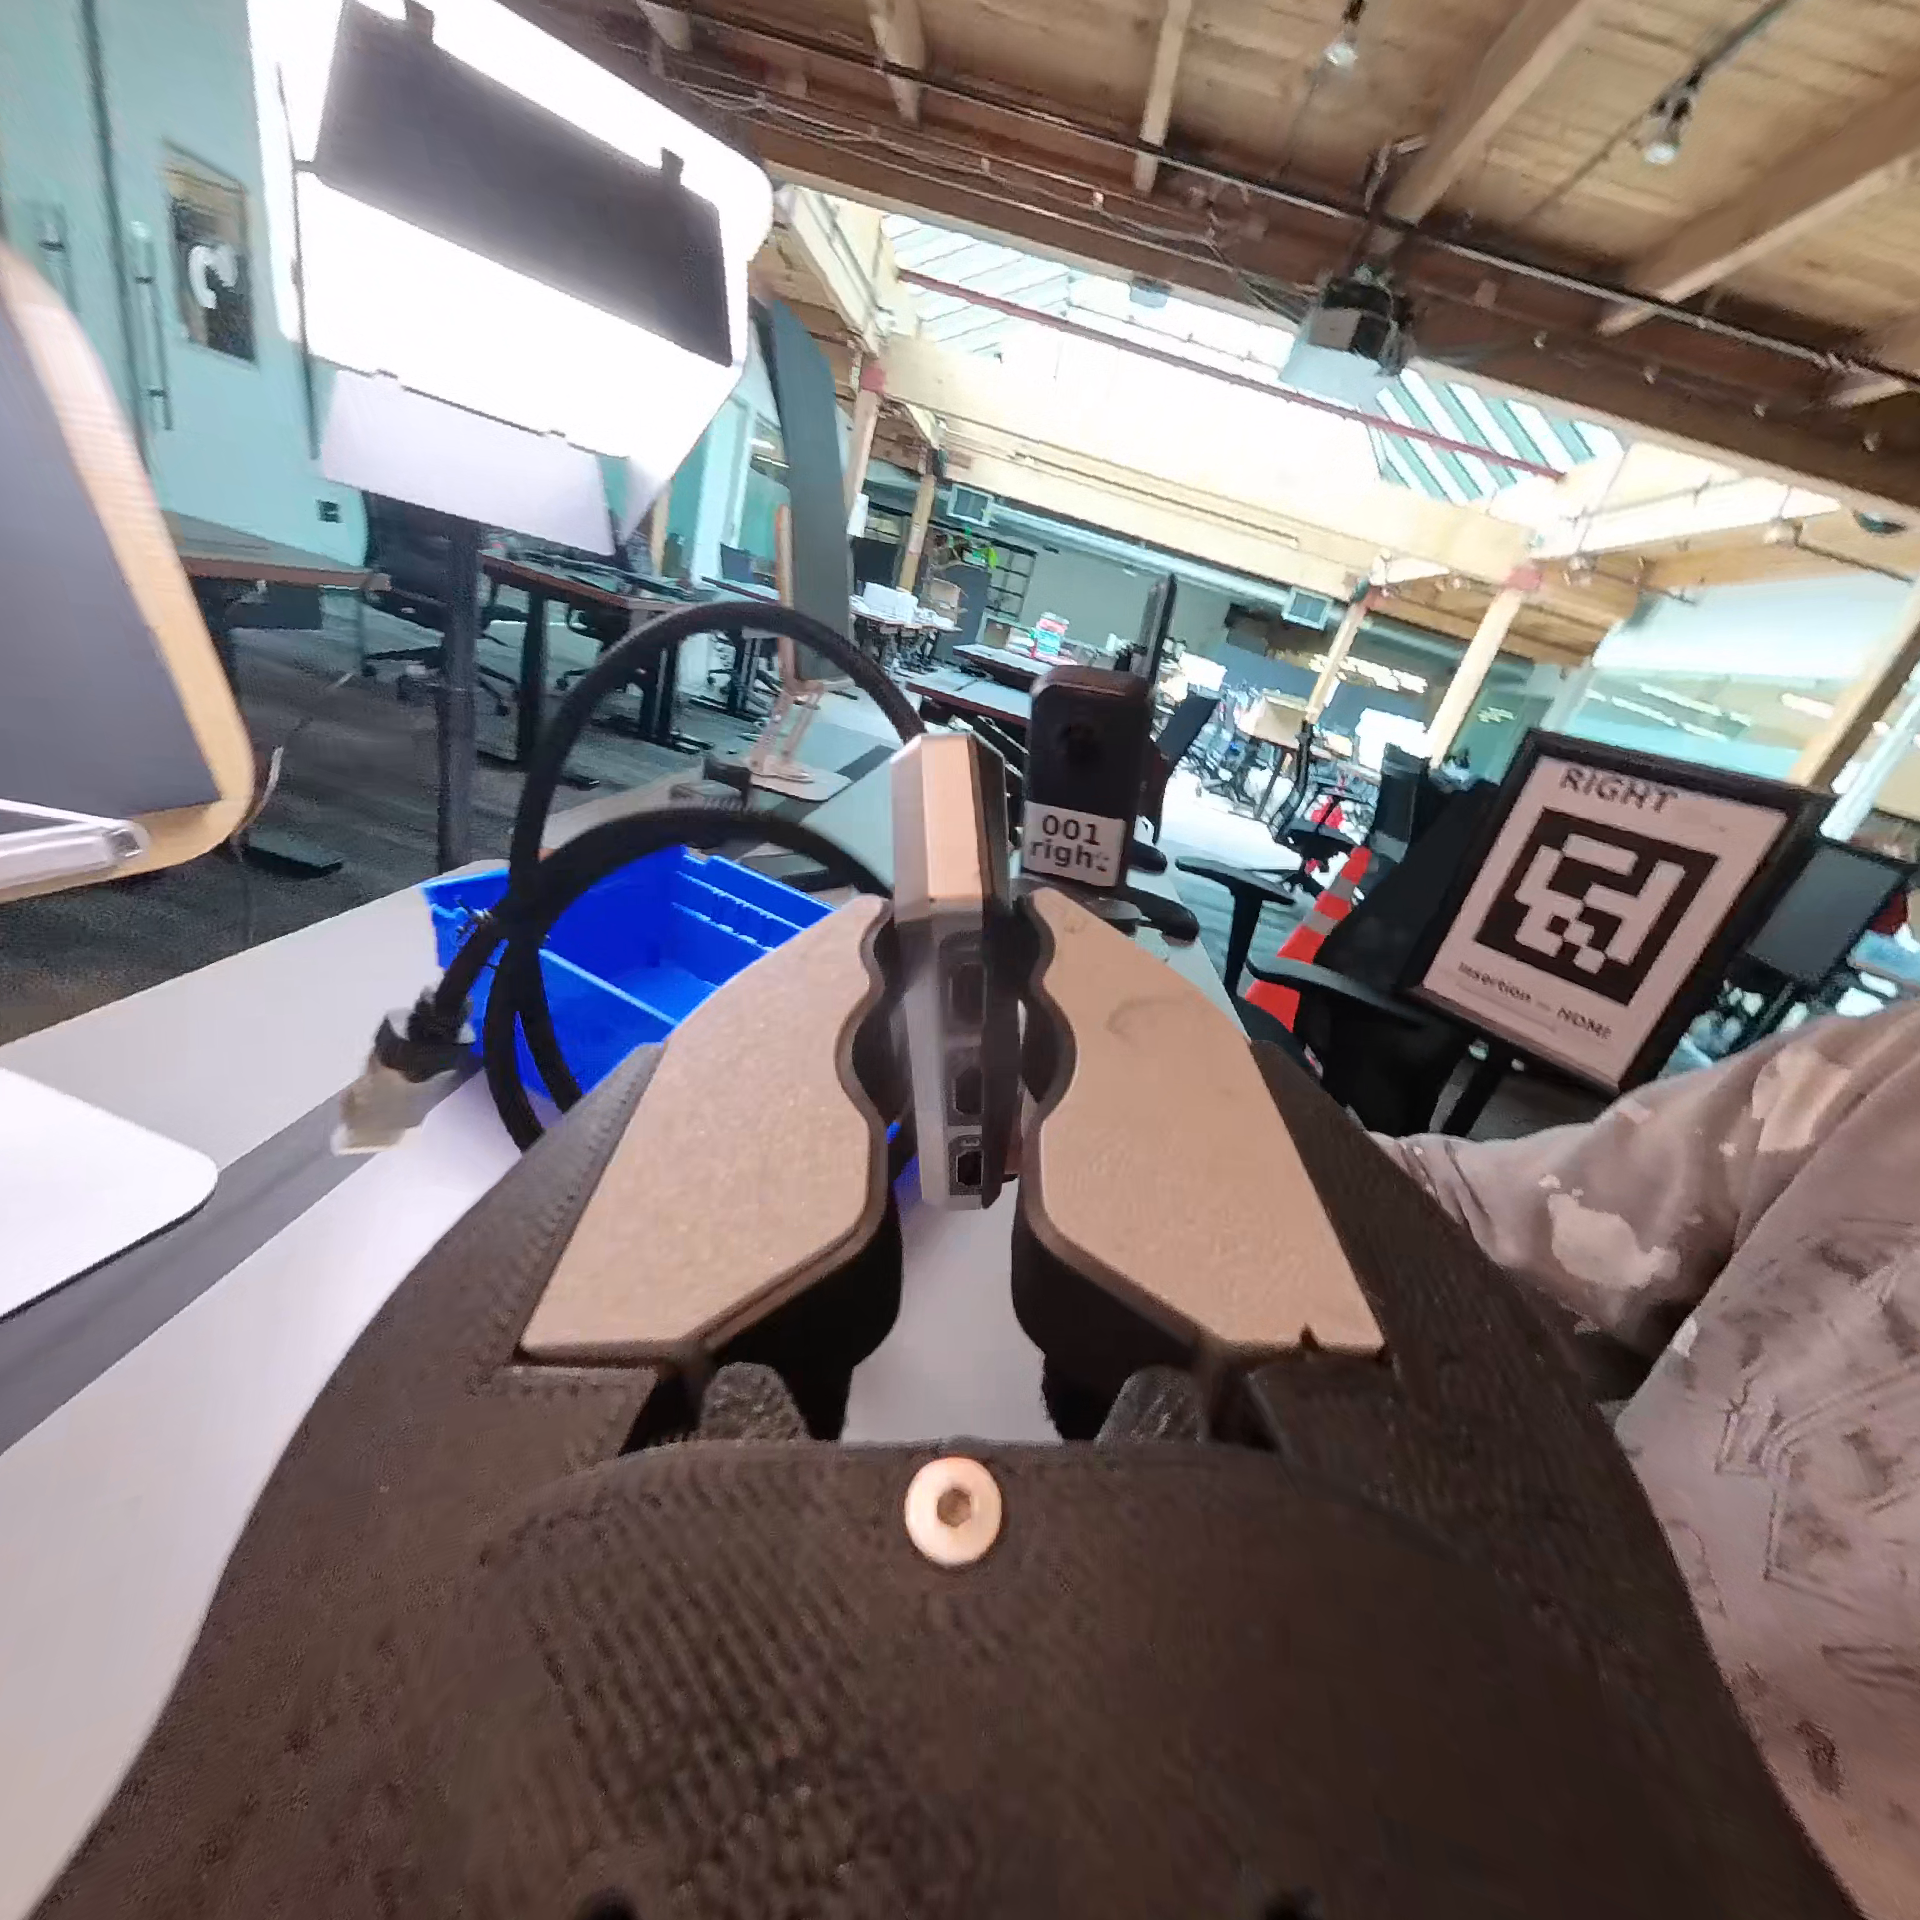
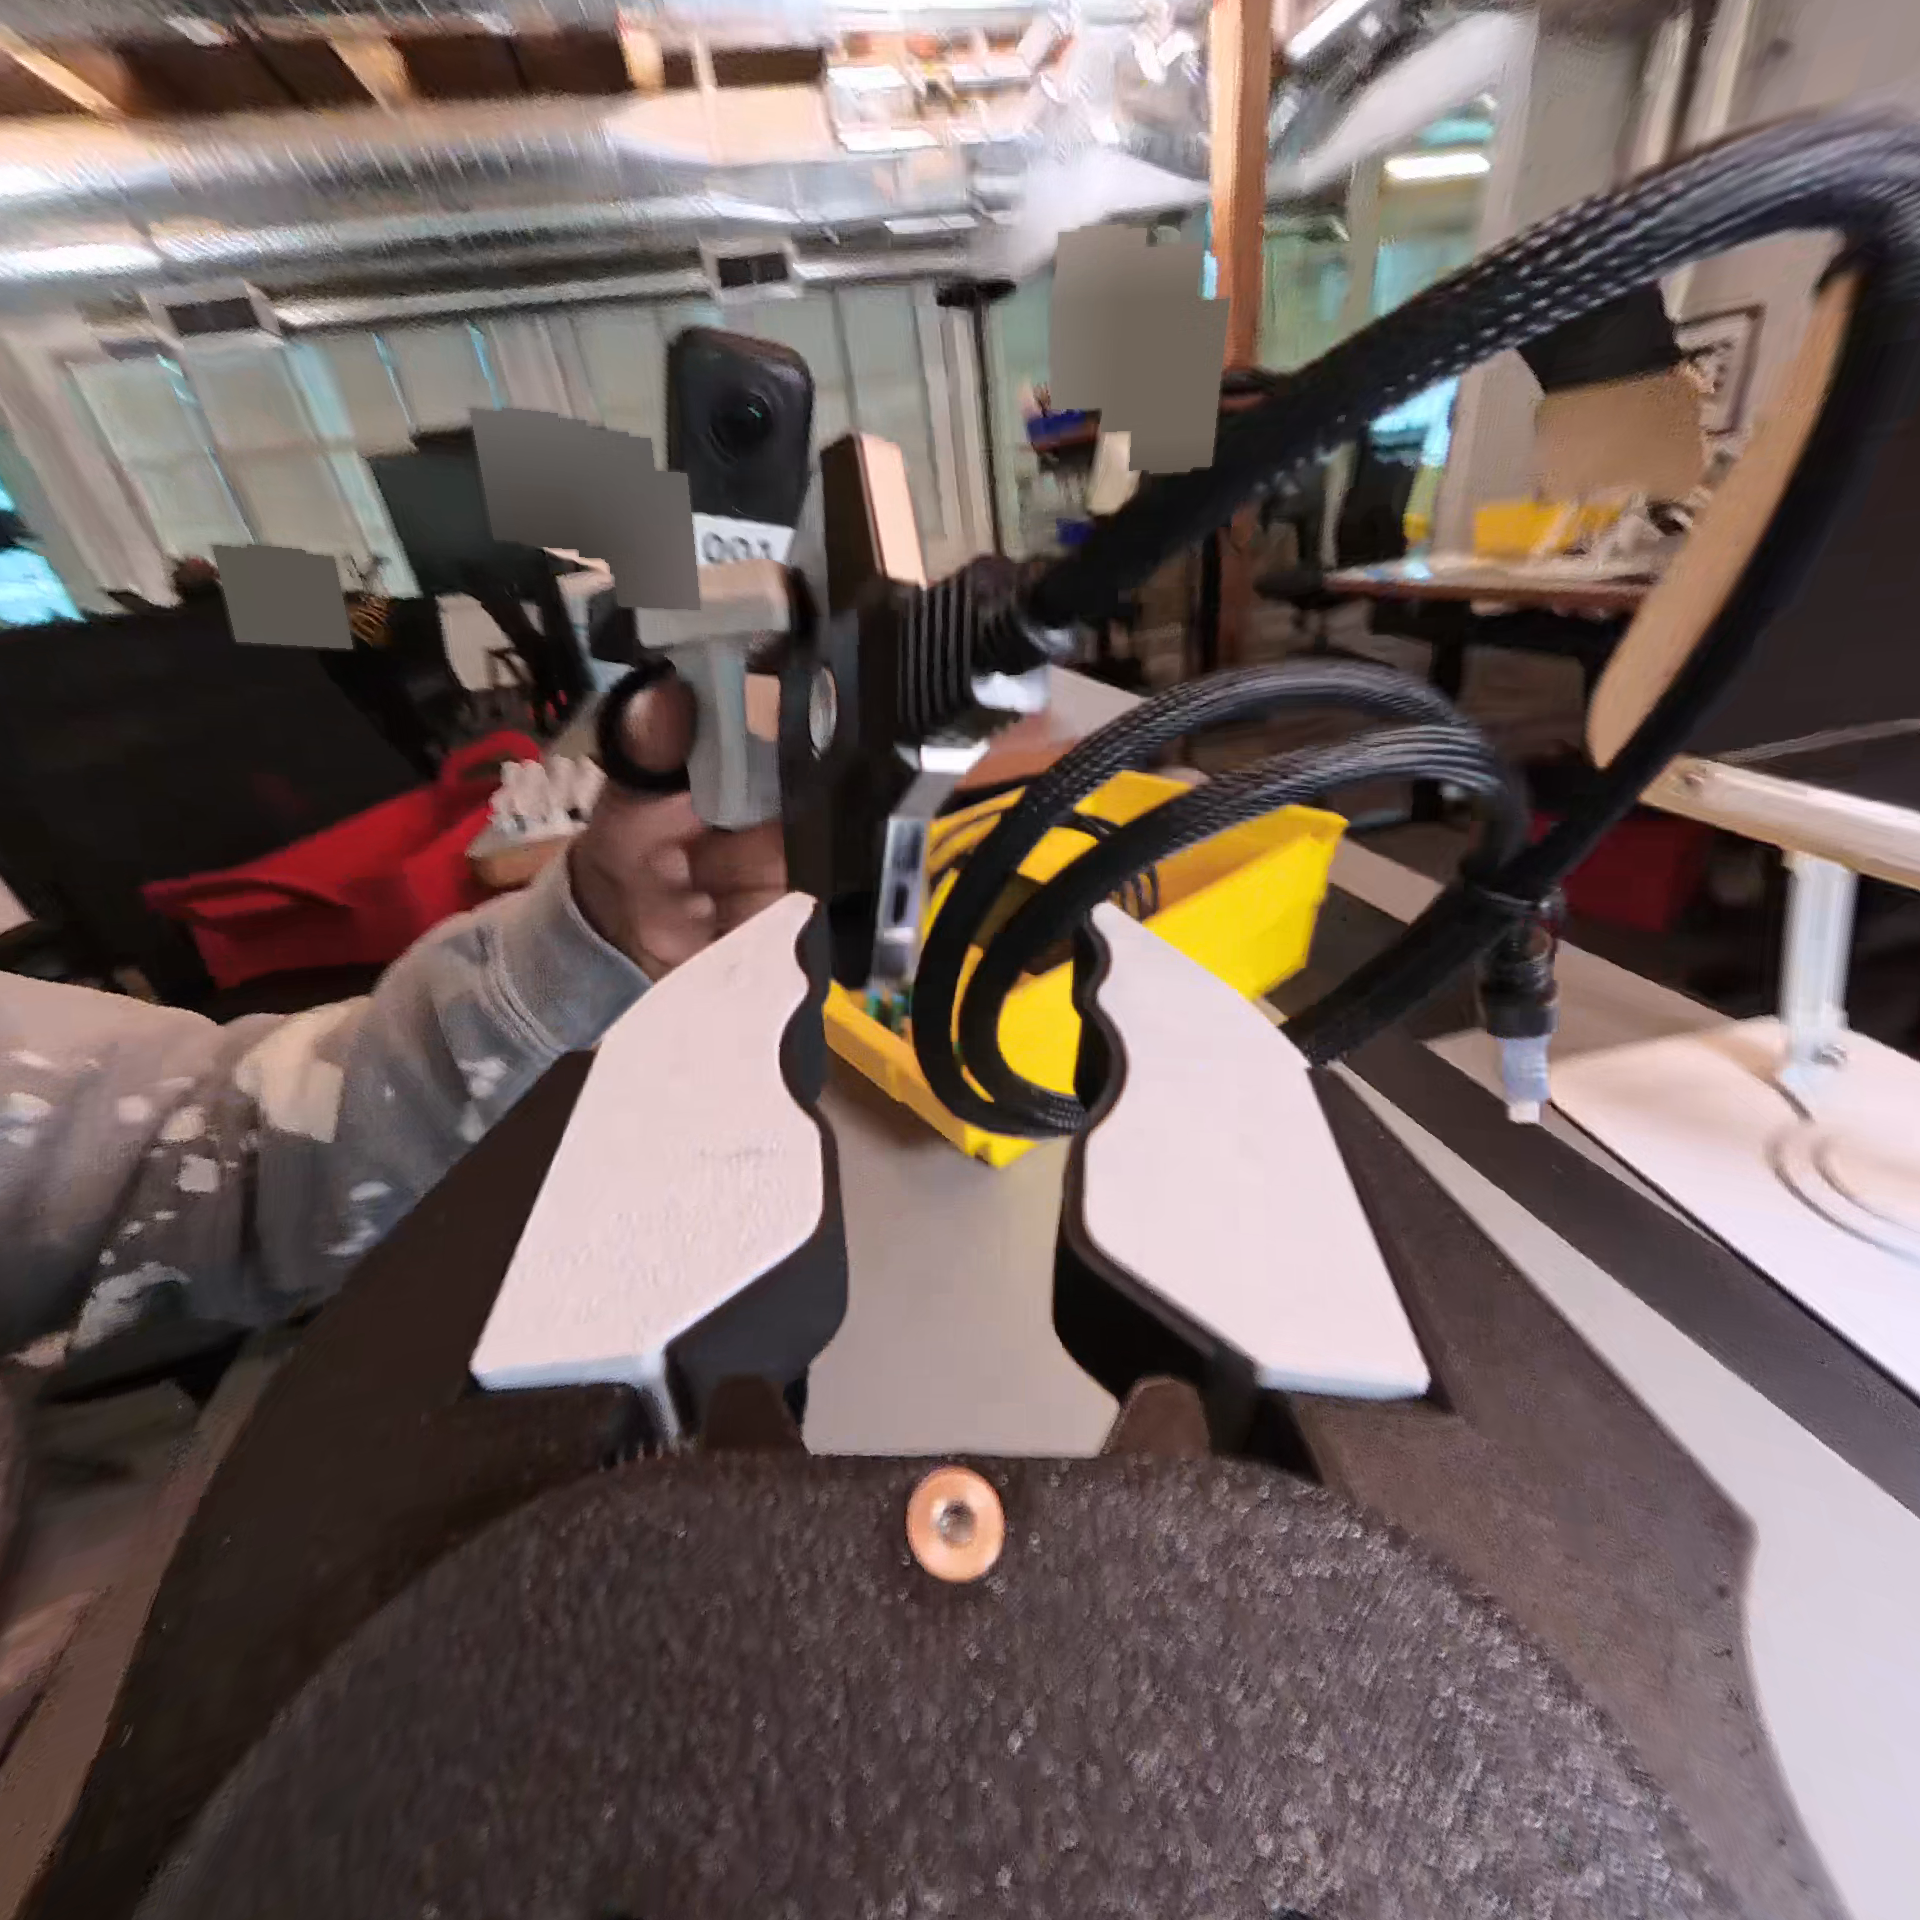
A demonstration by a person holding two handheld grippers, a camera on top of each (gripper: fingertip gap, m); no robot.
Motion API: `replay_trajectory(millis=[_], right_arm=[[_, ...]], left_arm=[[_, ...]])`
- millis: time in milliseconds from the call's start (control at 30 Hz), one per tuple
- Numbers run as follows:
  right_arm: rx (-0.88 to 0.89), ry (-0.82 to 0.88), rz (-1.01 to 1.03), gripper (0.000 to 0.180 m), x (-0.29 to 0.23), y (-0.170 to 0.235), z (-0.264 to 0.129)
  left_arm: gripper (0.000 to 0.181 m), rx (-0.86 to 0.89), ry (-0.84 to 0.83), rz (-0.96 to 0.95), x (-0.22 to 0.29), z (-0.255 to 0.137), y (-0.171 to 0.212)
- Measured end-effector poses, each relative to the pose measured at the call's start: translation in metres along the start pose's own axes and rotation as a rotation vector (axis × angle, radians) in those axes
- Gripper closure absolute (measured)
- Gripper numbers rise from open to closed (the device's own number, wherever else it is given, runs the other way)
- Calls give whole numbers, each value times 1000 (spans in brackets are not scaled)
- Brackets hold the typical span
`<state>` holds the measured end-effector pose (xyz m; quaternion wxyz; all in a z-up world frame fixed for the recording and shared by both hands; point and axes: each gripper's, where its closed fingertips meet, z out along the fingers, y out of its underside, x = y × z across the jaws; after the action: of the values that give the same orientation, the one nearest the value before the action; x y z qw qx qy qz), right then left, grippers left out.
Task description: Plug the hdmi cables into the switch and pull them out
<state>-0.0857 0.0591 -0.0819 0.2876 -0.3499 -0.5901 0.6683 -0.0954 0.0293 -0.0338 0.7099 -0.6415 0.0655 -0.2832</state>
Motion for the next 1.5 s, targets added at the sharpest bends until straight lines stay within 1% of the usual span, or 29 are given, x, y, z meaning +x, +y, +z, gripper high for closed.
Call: replay_trajectory(millis=[67, 133, 167, 233, 300, 400, 433, 500, 600, 767, 900, 1033, 1133, 1200, 1333, 1500], right_arm=[[-42, 111, -23, 136, 19, 5, -7], [-77, 142, -36, 137, 24, 7, -12], [-91, 120, -34, 138, 20, 7, -13], [-108, 23, -15, 141, 2, 7, -9], [-104, -65, 26, 141, -15, 10, -1], [-76, -118, 99, 140, -21, 16, 12], [-49, -141, 122, 139, -24, 16, 14], [9, -189, 174, 144, -30, 13, 17], [68, -200, 178, 145, -33, 8, 19], [156, -205, 153, 157, -38, -3, 16], [130, -199, 155, 158, -34, -2, 12], [120, -198, 106, 158, -36, -6, 8], [136, -186, 86, 157, -35, -18, -1], [147, -164, 72, 157, -31, -26, -9], [151, -116, 37, 157, -24, -40, -23], [127, -77, -4, 156, -22, -46, -32]], left_arm=[[160, 23, -31, -39, -13, -6, -1], [160, 44, -34, -93, -23, -10, -1], [160, 49, -44, -100, -28, -12, 0], [160, 21, -64, -84, -33, -14, 4], [160, -43, -24, -70, -28, -11, 13], [160, -79, 39, -46, -15, -4, 19], [160, -90, 72, -38, -9, -3, 20], [160, -123, 134, -28, 5, 1, 24], [160, -139, 118, -19, 9, 5, 24], [160, -117, 151, -79, 10, 11, 27], [160, -100, 129, -79, 7, 16, 29], [158, -100, 116, -20, 10, 15, 27], [148, -74, 20, 62, 2, 1, 10], [145, -75, -96, 139, -10, -17, -3], [147, -79, -342, 242, -35, -65, -28], [148, -163, -585, 269, -75, -124, -33]])
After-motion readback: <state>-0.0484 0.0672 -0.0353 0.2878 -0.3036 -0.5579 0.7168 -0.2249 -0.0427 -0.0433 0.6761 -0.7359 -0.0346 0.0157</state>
